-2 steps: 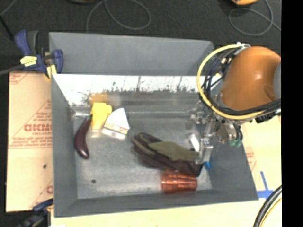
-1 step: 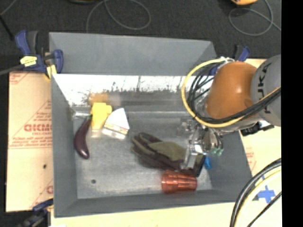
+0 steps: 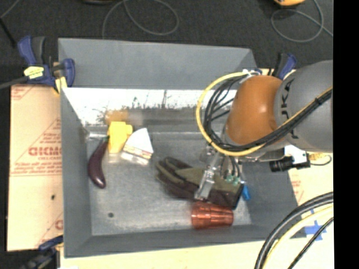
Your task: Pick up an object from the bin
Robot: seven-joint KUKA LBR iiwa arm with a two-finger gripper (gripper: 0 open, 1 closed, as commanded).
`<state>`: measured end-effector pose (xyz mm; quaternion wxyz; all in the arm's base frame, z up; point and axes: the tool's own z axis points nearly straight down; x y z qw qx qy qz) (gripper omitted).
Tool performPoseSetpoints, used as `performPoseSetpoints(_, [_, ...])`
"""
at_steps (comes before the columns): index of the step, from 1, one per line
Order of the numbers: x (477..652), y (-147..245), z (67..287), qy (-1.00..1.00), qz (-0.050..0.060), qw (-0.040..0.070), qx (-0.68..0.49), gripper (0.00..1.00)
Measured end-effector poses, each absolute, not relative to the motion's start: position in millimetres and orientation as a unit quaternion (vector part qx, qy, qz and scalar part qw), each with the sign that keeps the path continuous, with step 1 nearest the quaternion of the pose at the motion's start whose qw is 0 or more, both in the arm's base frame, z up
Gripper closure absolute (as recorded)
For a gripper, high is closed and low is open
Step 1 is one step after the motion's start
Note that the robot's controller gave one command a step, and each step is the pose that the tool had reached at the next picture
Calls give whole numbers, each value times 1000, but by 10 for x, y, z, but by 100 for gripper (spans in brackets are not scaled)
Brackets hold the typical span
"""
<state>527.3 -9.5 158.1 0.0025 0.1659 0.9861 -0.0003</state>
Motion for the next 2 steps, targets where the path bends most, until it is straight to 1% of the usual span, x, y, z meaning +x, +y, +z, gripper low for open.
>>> performPoseSetpoints(1, [5251, -11, 1354, 986, 0, 4, 166, 0])
performPoseSetpoints(2, [5207, 80, 899, 968, 1, 4, 251, 0])
